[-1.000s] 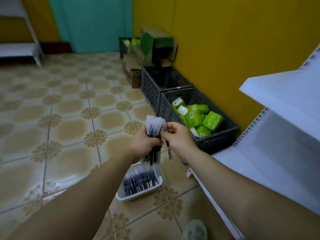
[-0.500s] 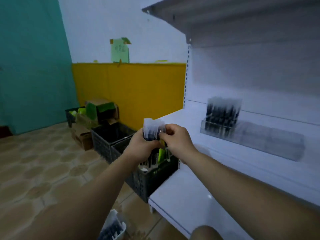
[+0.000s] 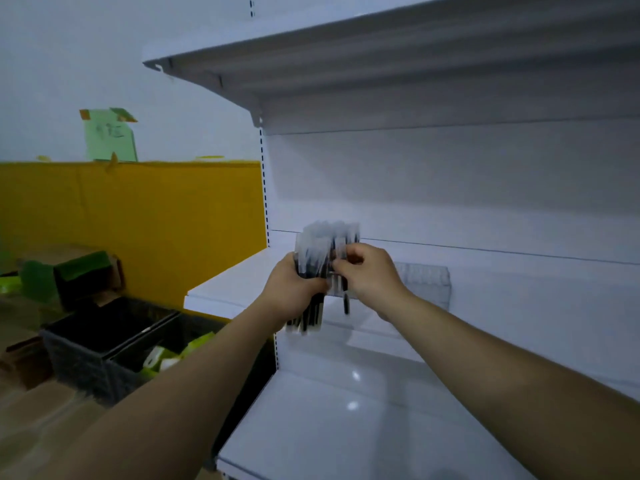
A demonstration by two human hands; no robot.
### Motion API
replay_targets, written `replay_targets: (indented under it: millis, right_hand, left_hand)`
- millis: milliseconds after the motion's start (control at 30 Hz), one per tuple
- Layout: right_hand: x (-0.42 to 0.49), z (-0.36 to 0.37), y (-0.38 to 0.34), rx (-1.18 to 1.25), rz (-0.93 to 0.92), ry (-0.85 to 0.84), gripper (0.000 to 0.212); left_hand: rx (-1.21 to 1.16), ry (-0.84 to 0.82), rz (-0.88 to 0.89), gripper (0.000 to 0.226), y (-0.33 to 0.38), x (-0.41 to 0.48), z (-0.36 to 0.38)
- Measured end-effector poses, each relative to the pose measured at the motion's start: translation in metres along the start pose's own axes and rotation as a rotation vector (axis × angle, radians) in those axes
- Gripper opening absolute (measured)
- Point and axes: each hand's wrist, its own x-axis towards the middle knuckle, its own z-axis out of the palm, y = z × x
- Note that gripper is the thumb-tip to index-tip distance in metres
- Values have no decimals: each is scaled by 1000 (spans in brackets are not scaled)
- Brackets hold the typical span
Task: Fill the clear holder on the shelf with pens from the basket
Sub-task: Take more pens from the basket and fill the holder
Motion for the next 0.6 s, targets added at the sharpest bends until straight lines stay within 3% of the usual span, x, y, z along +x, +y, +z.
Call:
replay_targets:
  millis: [67, 167, 267, 600]
  right_hand:
    - [12, -14, 6, -33, -1, 50, 15]
    - [31, -34, 13, -31, 1, 114, 5]
    - [53, -47, 22, 8, 15, 187, 15]
    - [111, -43, 53, 57, -6, 305, 13]
  left_hand:
    - [13, -19, 9, 32, 2, 12, 10]
    - [11, -64, 23, 33, 1, 30, 22]
    - [7, -92, 6, 30, -8, 50, 30]
    - [9, -118, -16, 32, -36, 90, 34]
